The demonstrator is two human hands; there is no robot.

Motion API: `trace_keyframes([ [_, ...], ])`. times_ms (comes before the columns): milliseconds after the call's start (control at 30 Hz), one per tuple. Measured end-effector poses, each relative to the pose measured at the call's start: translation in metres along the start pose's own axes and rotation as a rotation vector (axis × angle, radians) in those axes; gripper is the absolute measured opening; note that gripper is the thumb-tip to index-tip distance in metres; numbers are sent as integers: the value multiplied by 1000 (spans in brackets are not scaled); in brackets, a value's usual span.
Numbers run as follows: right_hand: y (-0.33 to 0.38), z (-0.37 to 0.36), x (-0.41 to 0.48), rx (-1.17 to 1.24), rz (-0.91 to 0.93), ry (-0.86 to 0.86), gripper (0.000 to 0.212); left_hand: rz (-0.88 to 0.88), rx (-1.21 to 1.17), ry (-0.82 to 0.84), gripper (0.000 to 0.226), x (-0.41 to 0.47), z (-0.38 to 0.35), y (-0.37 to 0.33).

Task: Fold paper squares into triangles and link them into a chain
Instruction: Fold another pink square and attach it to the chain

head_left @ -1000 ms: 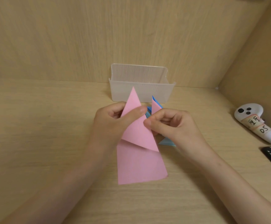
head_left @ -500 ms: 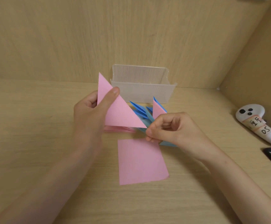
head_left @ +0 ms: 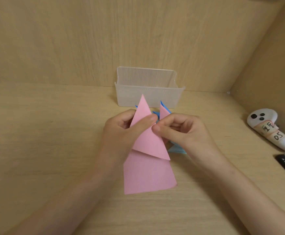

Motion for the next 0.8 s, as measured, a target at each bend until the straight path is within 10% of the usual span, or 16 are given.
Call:
trace_keyframes([
  [467, -5, 0, 2, -4, -19, 29, 10, -25, -108, -227, 6, 19, 21, -17],
  [800, -3, 5, 3, 49, 84, -67, 16, 75, 73, -18, 10, 16, 15, -6],
])
Point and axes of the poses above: each hand's wrist, its own x-axis towards the middle knuckle, its own z-axis out of the back of the hand, y = z × x, the point moved 1 cm from there along x, towards the middle knuckle, and after that the axes turned 10 degrees about -x, right-handed, at the moved point
